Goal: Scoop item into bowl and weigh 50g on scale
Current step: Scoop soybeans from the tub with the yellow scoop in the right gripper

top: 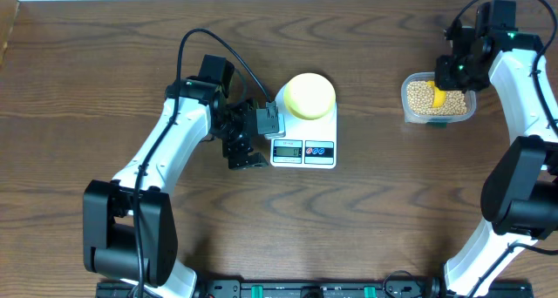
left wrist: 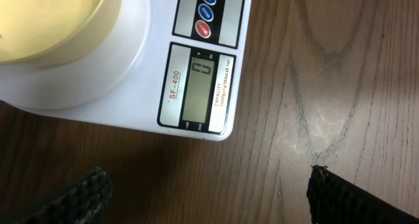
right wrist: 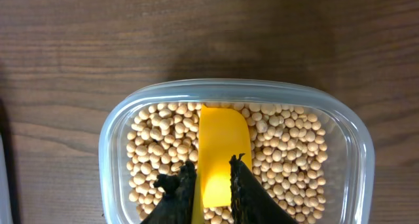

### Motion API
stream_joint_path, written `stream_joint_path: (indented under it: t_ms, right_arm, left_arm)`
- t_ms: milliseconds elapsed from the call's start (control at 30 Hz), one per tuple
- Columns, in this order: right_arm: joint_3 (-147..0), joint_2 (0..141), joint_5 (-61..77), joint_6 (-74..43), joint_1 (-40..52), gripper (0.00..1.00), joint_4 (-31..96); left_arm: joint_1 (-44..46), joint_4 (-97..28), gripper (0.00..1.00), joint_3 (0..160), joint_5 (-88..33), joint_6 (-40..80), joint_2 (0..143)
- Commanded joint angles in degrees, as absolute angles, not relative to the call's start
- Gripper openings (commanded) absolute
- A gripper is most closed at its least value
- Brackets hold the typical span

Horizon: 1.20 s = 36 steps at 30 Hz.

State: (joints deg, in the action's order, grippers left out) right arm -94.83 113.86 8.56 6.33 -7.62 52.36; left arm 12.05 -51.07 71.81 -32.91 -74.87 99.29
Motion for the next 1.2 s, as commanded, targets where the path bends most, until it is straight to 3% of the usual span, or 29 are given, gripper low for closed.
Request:
stream_joint_path:
  t_ms: [0, 100, 133, 233, 400, 500, 567, 767, 933, 1033, 1167]
  right_arm:
    - [-94.1, 113.6, 9.8, 6.7, -7.8, 0.17, 52.0]
    - [-94.1, 113.6, 9.8, 6.7, -7.8, 0.25, 51.4]
    - [-94.1, 113.6, 9.8, 6.7, -7.8, 0.31, 51.3]
    - [-94.1, 113.6, 9.8, 6.2, -7.8, 0.33, 50.9]
    - [-94.1, 113.6, 9.8, 6.0, -7.8, 0.16, 49.3]
    - [-94.1, 113.6, 9.8, 6.0, -7.8, 0.11, 48.1]
    - [-94.1, 113.6, 9.8, 6.0, -7.8, 0.01, 48.3]
    - [-94.1, 113.6, 9.8, 6.1, -7.8, 0.02, 55.2]
    - [-94.1, 113.6, 9.8, 6.1, -7.9, 0.1, 57.3]
    - [-94.1, 113.6, 9.8, 6.1, -7.9, 0.28, 55.8]
    - [-94.1, 113.6, 9.8, 6.1, -7.8, 0.33, 54.6]
  left_arm:
    - [11.8, -51.3, 0.98, 71.7, -33.8, -75.4, 99.7]
    - [11.8, -51.3, 0.98, 71.7, -33.8, -75.4, 99.7]
    - [11.8, -51.3, 0.98, 71.7, -33.8, -75.4, 99.7]
    - [11.8, -51.3, 0.98, 71.7, -33.8, -75.4, 99.7]
    - [11.8, -51.3, 0.98, 71.7, -33.8, -75.4, 99.7]
    - [11.8, -51.3, 0.98, 71.7, -33.8, -75.4, 99.7]
    - [11.8, -51.3, 0.98, 71.7, -33.8, -75.4, 99.7]
    - [11.8, -51.3, 0.98, 71.7, -33.8, -75.4, 99.7]
    - [11.8, -51.3, 0.98, 71.7, -33.8, -75.4, 99.7]
    - [11.8, -51.3, 0.98, 71.7, -33.8, -75.4, 99.7]
    - [11.8, -51.3, 0.98, 71.7, -33.8, -75.4, 99.7]
